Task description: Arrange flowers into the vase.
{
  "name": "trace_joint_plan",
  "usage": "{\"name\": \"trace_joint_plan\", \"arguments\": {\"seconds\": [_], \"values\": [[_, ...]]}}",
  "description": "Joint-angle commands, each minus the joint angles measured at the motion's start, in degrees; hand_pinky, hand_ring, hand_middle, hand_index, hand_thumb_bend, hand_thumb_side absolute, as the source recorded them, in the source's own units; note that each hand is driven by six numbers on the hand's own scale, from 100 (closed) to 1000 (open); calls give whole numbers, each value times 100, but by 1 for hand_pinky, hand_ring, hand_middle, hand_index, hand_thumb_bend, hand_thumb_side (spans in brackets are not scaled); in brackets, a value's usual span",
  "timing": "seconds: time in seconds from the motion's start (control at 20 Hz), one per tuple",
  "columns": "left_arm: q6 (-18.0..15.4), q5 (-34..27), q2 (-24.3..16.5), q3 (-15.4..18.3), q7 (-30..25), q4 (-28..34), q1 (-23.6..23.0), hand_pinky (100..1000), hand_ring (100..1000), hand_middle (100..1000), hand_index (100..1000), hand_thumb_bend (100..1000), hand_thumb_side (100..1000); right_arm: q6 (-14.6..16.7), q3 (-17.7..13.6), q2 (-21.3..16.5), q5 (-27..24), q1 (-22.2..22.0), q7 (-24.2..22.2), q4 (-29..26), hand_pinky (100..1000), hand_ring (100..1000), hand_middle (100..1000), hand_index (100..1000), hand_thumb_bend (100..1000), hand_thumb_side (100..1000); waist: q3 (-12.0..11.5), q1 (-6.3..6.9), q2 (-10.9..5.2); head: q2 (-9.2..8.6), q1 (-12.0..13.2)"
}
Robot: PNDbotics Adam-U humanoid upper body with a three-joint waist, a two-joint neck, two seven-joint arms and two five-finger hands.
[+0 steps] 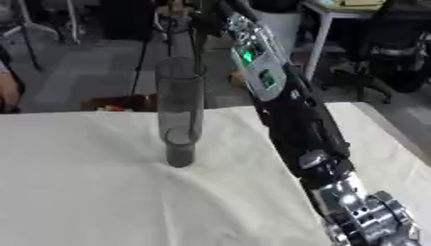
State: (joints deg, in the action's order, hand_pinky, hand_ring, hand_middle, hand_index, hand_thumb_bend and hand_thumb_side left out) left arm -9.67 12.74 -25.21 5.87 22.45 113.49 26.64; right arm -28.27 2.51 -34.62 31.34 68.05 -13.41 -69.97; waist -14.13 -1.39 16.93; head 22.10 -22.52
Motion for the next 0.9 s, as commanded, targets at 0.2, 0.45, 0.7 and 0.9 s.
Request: {"name": "trace_joint_plan", "arguments": {"seconds": [0.2, 0.45, 0.7, 0.9], "values": [[12, 22, -75, 71, 26, 110, 10, 811, 914, 939, 986, 100, 1000, -99, -372, -102, -148, -147, 400, -557, 823, 812, 572, 484, 100, 717, 24, 55, -143, -47, 8], [12, 23, -60, 68, 20, 110, 8, 811, 915, 939, 986, 100, 1000, -85, -307, -74, -226, -316, 799, -648, 818, 816, 577, 489, 100, 720, 16, 66, -137, -61, -5], [12, 21, -47, 69, 16, 110, 6, 811, 915, 939, 986, 100, 1000, 19, -168, -29, -414, -390, 1197, -530, 819, 821, 585, 518, 100, 731, 4, 71, -127, -77, -15], [15, 24, -47, 67, 2, 110, 12, 810, 915, 939, 985, 100, 1000, 96, 7, -36, -490, -387, 1261, -360, 827, 836, 616, 571, 121, 799, -4, 63, -120, -78, -17]]}}
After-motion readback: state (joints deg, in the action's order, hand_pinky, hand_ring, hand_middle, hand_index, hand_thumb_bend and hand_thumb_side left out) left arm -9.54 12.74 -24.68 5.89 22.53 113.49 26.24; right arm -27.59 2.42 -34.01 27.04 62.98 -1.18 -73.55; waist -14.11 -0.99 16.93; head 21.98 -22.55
